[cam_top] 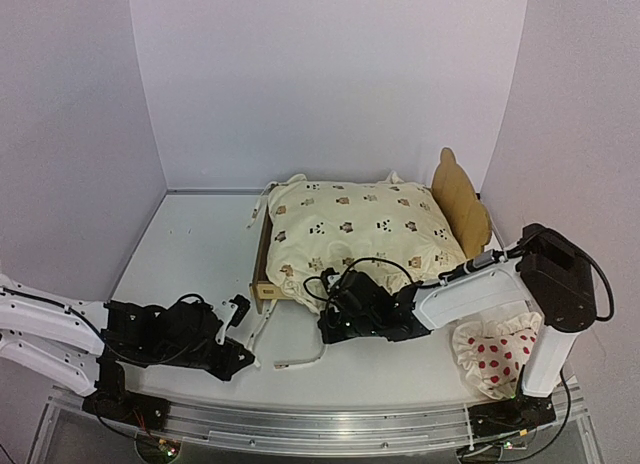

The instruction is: Set up the pet bed

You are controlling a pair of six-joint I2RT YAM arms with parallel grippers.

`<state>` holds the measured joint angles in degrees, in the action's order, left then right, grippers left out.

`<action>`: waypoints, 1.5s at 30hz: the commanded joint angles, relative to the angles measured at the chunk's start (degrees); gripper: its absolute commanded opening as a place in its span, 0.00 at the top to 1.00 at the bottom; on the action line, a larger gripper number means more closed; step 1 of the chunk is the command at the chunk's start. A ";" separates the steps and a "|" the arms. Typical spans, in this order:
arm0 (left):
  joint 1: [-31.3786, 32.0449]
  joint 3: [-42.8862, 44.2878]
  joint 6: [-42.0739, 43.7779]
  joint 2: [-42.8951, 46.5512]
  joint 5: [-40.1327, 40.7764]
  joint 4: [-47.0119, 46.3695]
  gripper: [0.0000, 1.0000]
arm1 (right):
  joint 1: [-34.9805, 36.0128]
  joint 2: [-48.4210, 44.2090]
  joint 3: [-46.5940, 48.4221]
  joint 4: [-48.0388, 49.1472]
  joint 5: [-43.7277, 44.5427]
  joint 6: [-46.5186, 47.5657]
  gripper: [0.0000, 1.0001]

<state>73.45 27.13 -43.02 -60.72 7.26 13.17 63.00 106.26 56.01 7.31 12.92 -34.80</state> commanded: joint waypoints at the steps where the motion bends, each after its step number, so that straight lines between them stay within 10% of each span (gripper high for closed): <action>1: -0.03 2.60 1.50 -1.62 -0.52 -2.49 1.00 | -0.11 -0.58 -1.62 4.89 0.09 -3.89 1.00; 45: -2.68 5.25 4.36 -3.45 -9.14 -4.85 1.00 | 1.39 13.40 5.92 17.76 -6.50 -13.59 1.00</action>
<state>71.02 28.87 -38.60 -65.39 1.05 7.59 63.22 114.53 58.57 19.13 7.71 -42.68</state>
